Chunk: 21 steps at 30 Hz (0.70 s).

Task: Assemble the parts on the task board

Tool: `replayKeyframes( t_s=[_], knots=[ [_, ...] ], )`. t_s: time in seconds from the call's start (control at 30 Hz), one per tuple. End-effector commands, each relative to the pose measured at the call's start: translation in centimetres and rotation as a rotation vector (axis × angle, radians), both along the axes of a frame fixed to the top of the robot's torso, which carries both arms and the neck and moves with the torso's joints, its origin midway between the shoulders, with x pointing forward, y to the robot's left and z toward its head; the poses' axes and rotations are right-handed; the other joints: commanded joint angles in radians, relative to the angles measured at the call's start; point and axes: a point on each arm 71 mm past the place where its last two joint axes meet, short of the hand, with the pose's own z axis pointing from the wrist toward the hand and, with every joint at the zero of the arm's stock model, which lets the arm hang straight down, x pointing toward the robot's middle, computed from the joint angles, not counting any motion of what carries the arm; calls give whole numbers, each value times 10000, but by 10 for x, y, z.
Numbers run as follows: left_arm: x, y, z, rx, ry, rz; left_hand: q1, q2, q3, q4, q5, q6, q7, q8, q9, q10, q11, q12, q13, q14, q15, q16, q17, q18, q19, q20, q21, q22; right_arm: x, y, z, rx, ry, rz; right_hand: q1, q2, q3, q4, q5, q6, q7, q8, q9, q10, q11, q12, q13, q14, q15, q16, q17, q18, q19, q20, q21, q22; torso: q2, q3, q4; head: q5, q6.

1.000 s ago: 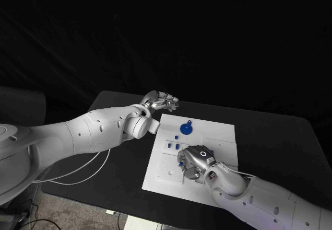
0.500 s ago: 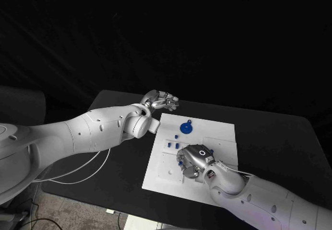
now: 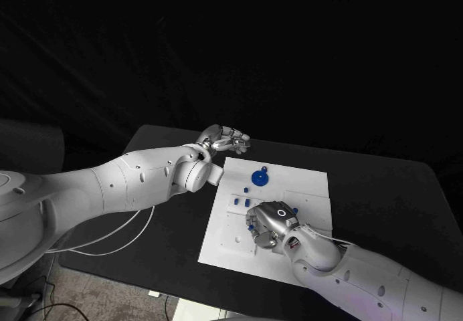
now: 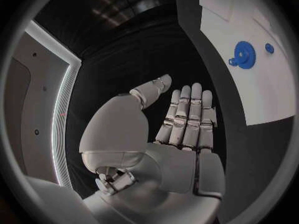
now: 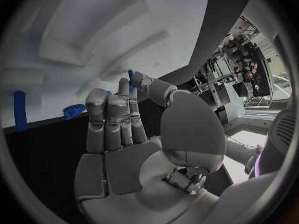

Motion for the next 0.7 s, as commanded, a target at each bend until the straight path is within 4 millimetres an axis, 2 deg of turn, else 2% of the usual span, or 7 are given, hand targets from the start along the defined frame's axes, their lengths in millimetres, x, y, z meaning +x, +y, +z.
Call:
replayKeyframes(
  t_s=[0.03,0.7],
  knots=[
    [0,-3,1,-112,-56,-126,-53,83,-20,-33,25,-88,-4,54,-15,-49,-14,26,-12,-37,19,-53,13,161,73,18,-66,14,0,0,-3,-221,170,53,40,37,65,-7,26,34,55,22,10,148,2,-35,21,-36,-70,-69,2,701,-24,-90,47,228,4,-5,8,-11,-15],
    [0,-2,1,-110,-32,-135,-54,82,-23,-35,22,-95,-2,56,-17,-54,-12,26,-20,-38,21,-67,30,163,75,21,-76,19,1,0,-5,-467,288,17,37,50,62,-14,26,28,57,15,20,144,4,-46,40,-37,-68,-72,4,701,-36,-94,61,226,12,2,-1,-24,-48]
  ],
)
